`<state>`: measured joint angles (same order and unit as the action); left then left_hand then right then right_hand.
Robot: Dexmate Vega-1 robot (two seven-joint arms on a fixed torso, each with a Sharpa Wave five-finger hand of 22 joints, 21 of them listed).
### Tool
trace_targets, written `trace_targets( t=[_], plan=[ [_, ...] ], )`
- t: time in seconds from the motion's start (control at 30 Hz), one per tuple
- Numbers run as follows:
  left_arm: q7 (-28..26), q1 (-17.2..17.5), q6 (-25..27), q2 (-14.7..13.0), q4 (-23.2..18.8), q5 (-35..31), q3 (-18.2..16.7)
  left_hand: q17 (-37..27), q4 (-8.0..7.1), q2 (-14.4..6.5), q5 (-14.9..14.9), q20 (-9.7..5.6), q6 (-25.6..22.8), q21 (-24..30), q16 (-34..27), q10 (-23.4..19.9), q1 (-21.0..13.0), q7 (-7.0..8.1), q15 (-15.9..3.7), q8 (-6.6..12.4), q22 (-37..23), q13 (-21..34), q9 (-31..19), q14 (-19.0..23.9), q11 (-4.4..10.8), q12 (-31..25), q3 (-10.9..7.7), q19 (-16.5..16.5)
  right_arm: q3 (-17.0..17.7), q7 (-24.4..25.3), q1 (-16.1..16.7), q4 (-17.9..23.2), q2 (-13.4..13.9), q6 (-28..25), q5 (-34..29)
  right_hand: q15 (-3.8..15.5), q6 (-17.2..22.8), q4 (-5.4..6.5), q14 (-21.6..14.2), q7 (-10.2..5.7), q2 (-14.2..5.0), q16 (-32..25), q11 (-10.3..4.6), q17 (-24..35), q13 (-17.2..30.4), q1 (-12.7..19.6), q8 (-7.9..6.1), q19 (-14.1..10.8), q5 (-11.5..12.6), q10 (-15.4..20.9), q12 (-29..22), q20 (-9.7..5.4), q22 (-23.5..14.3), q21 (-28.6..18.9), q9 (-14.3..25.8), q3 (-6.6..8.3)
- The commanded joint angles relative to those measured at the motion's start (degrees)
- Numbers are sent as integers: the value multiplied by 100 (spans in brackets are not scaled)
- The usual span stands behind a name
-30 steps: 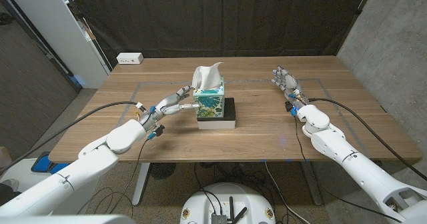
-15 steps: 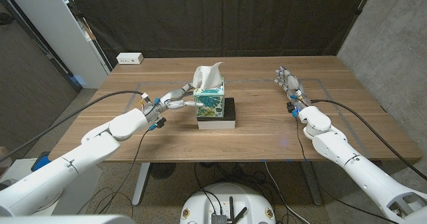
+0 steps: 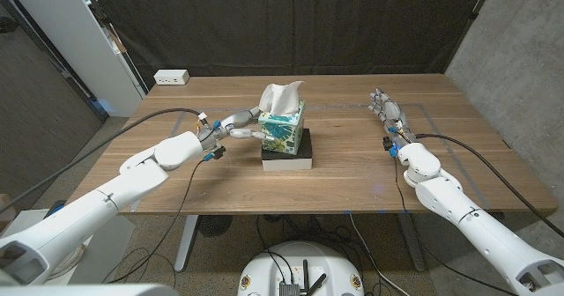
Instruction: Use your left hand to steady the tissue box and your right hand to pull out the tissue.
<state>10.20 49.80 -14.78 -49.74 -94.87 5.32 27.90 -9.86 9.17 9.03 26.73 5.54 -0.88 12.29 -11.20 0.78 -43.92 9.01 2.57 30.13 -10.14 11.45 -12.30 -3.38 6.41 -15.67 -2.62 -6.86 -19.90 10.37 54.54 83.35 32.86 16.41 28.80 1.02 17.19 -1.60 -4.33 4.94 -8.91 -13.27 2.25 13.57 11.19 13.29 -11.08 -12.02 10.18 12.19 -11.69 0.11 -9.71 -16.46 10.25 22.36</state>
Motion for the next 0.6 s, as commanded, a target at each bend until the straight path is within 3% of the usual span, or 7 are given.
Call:
trace_targets(
  t=[0.03,0.17,0.27,0.43,0.5,0.6],
  plan=[
    [43,-288,54,129,102,-97,193,-15,-19,-63,59,-24,-418,-24,30,-90,-206,71,-3,253,-13,-4,-97,56,-32,36,75,-97,77,126,79,26,42,28,-63,-20,5,-31,-9,19,35,-7,34,0,11,22,11,-28,-7,39,18,-3,-22,26,19,29],
    [-138,-162,62,103,8,-53,107,-14,-47,-124,40,-76,-738,-22,31,-160,-328,59,-53,476,-15,-4,-201,100,-26,58,99,-154,64,89,39,-18,43,40,-83,-23,4,-35,-12,23,33,-7,38,-2,11,21,11,-24,-8,44,16,-1,-22,34,19,29],
    [-271,-68,96,68,-86,-59,47,-15,-83,-167,-9,-135,-979,-22,22,-237,-425,-44,-95,732,-17,-3,-378,180,-23,84,141,-216,61,77,6,-39,27,26,-69,-23,8,-40,-12,24,31,-6,27,-4,11,22,9,-24,-8,41,18,2,-22,41,19,30],
    [-425,64,52,62,-147,33,-52,-16,-99,-275,-103,-320,-1143,-6,2,-411,-580,-40,-291,1015,-16,-4,-621,325,139,86,125,-340,35,53,-54,-72,19,2,-88,-24,9,-48,-18,25,27,-7,31,-7,11,19,10,-23,-9,42,19,0,-22,57,19,30],
    [-523,136,-44,95,-135,101,-106,-16,-92,-399,-215,-312,-1320,-15,-12,-637,-730,-198,-331,1255,-16,-1,-803,442,198,50,55,-382,26,50,-72,-81,18,-2,-101,-23,17,-49,-17,24,25,-7,38,-8,11,18,6,-23,-10,49,16,-1,-22,62,19,31],
    [-551,213,-204,162,-77,290,-164,-15,-81,-562,-447,-283,-1643,-21,-24,-890,-908,-266,-375,1623,-20,1,-1060,615,230,31,-51,-438,22,46,-83,-73,25,-13,-110,-23,20,-52,-17,27,25,-6,47,-9,11,15,6,-23,-10,49,17,-9,-23,68,19,30]
  ],
)
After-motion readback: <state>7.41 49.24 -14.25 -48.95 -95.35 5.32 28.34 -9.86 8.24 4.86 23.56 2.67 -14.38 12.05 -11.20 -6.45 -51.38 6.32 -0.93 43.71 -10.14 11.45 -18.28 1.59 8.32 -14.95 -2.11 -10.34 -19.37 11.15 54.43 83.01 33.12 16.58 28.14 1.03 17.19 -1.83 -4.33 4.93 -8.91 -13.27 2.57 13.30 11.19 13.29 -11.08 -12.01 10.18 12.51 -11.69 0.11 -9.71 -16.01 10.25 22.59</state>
